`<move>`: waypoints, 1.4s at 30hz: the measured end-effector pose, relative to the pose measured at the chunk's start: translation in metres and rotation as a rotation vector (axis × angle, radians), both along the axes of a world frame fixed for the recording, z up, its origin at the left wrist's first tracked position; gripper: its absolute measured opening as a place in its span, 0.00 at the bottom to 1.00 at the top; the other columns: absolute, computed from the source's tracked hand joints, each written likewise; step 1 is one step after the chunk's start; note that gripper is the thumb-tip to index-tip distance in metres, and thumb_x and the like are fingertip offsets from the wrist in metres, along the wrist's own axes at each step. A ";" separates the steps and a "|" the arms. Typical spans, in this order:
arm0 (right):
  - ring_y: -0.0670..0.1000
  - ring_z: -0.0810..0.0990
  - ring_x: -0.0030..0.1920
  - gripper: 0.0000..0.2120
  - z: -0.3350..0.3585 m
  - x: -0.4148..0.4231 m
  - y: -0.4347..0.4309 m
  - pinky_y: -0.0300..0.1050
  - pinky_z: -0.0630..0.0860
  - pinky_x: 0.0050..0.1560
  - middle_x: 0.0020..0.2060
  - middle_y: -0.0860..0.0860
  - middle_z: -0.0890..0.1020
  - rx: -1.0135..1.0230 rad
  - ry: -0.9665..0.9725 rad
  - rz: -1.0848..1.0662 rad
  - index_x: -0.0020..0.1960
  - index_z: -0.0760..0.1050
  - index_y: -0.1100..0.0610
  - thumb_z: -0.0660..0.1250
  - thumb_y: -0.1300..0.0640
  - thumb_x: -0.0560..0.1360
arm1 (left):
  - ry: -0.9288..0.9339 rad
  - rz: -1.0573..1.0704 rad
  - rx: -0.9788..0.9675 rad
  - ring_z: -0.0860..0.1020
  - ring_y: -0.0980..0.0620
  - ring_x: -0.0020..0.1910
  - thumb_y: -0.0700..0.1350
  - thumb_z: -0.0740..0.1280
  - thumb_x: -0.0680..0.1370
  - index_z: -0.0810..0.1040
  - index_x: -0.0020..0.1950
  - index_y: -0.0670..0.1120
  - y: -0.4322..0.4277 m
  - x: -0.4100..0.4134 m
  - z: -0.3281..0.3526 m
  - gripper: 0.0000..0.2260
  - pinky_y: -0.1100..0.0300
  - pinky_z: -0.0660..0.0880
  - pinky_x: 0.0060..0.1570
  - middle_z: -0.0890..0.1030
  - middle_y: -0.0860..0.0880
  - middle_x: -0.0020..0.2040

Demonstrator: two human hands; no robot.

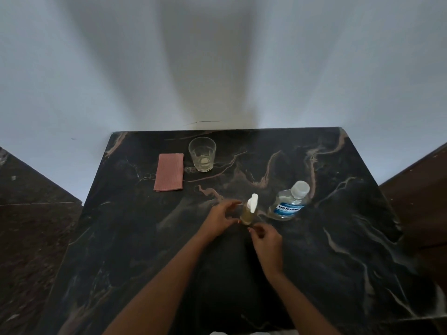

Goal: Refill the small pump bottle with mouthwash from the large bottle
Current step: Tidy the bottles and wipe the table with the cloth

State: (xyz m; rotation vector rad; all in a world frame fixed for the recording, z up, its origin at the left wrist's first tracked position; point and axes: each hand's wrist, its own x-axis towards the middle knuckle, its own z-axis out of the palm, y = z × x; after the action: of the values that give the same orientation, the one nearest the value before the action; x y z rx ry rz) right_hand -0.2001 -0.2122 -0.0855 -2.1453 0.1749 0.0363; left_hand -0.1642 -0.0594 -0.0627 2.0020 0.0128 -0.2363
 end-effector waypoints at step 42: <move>0.52 0.78 0.53 0.15 0.003 0.194 0.069 0.38 0.71 0.53 0.53 0.57 0.80 0.129 -0.055 0.069 0.60 0.73 0.62 0.63 0.66 0.74 | -0.052 0.421 -0.182 0.79 0.49 0.50 0.39 0.64 0.75 0.76 0.59 0.43 0.001 0.146 0.004 0.12 0.56 0.75 0.53 0.81 0.42 0.51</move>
State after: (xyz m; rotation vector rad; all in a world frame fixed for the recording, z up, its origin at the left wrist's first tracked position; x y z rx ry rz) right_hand -0.0063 -0.1432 -0.0825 -2.0210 0.0651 0.0279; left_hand -0.0187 -0.0588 -0.0587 1.7755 0.3631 0.0833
